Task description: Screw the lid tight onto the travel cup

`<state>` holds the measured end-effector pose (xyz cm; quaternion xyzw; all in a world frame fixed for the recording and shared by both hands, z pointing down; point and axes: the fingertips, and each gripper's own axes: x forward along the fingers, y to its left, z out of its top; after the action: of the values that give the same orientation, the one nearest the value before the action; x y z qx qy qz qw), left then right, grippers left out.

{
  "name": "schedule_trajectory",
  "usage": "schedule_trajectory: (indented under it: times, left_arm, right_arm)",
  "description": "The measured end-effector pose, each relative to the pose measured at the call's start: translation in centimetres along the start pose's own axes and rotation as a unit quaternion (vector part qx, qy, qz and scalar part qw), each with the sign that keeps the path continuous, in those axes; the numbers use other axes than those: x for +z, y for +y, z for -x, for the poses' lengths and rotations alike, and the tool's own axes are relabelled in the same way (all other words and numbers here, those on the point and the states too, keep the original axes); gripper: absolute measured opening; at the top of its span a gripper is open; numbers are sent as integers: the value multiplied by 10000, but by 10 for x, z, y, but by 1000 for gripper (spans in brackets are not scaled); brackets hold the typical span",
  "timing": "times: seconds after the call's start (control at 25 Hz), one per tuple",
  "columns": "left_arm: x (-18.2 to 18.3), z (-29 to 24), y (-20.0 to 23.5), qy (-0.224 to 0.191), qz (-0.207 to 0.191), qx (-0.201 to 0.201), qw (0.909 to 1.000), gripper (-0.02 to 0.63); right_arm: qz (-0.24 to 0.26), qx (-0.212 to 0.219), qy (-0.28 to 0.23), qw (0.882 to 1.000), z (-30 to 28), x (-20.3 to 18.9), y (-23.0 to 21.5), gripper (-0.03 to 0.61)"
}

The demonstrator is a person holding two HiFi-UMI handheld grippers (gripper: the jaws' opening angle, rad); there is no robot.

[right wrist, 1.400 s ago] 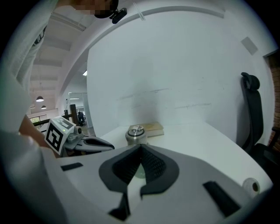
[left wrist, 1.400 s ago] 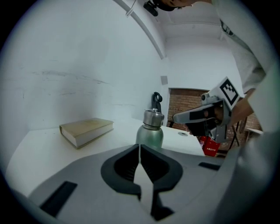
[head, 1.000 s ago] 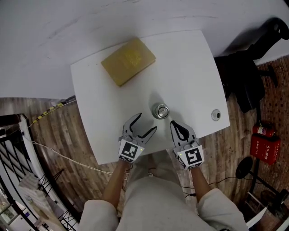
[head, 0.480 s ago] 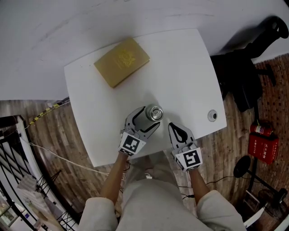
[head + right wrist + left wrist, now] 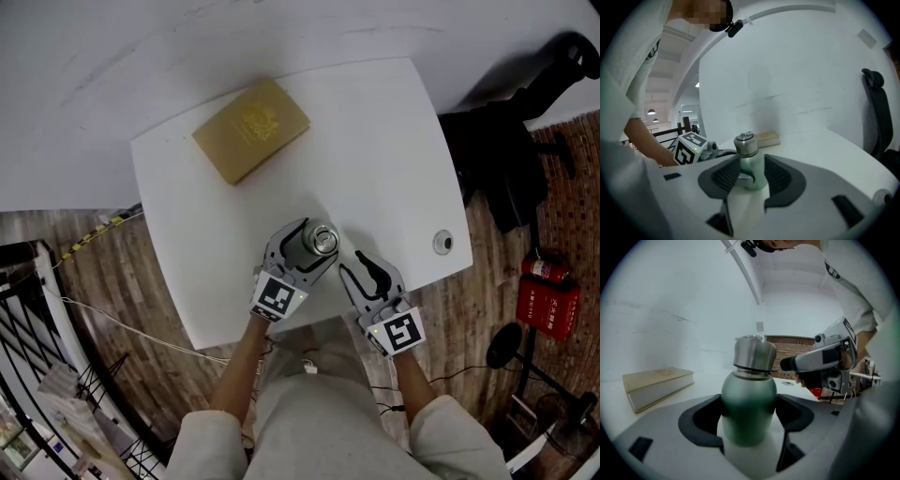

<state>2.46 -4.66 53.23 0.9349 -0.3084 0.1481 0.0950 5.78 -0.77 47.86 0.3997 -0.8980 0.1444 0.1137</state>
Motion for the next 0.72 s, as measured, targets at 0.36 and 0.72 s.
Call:
schedule_trajectory:
  times: [0.36,0.72]
  left_arm:
    - [0,0,0,6,-22,-9,10000,347]
    - [0,-1,0,-8,7,-11,10000,347]
  right_arm:
    - [351,447,-226,9981,-29,17,5,371]
    - [627,964,-379,9926,-65,35,20,319]
